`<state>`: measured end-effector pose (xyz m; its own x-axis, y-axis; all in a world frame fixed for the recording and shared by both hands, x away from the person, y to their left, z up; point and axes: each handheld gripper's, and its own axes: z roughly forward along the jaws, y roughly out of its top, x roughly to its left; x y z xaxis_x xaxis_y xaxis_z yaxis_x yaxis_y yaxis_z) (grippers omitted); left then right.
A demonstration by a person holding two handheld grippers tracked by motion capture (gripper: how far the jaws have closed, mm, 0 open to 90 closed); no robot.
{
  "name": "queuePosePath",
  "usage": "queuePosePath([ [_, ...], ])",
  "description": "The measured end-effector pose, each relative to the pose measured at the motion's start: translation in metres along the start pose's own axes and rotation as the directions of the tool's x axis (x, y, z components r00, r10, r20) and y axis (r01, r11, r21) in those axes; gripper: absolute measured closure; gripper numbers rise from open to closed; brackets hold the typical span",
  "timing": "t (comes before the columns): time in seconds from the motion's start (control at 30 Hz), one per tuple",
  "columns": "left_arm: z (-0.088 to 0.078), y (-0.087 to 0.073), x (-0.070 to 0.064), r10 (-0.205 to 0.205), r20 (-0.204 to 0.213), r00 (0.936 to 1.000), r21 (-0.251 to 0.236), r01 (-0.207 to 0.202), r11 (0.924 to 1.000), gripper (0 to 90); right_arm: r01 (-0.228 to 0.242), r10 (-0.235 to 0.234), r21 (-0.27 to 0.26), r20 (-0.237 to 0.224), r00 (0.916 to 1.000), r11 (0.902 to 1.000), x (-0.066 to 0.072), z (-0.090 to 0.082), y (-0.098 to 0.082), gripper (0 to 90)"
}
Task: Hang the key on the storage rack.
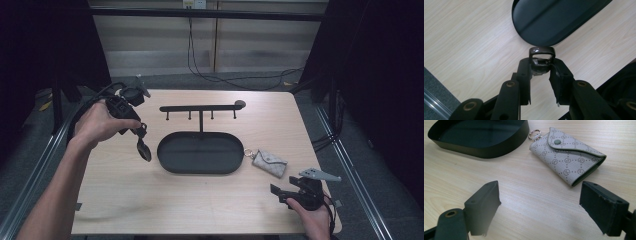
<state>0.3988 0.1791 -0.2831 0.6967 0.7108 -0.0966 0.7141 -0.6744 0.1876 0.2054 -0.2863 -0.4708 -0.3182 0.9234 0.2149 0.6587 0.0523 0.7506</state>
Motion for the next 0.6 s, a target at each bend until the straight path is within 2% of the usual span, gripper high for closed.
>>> queuePosePath([
  [0.37, -0.008, 0.008, -0.009, 0.036, 0.001, 0.9994, -0.003, -0.036, 0.9994, 70.7, 0.007, -0.007, 0.01, -0.011, 0.9999, 0.9999, 0.001, 0.001, 0.0, 13.9],
  [0.5, -0.008, 0.013, -0.014, 0.056, -0.012, 0.9984, -0.013, -0.056, 0.9983, 70.7, 0.01, -0.009, 0.018, -0.01, 0.9999, 0.9998, 0.001, 0.001, 0.0, 13.9],
  [0.6, -0.004, 0.02, -0.018, 0.069, -0.004, 0.9976, 0.005, -0.069, 0.9976, 70.7, 0.008, -0.008, 0.019, -0.01, 0.9999, 0.9998, 0.001, 0.002, 0.0, 14.0],
])
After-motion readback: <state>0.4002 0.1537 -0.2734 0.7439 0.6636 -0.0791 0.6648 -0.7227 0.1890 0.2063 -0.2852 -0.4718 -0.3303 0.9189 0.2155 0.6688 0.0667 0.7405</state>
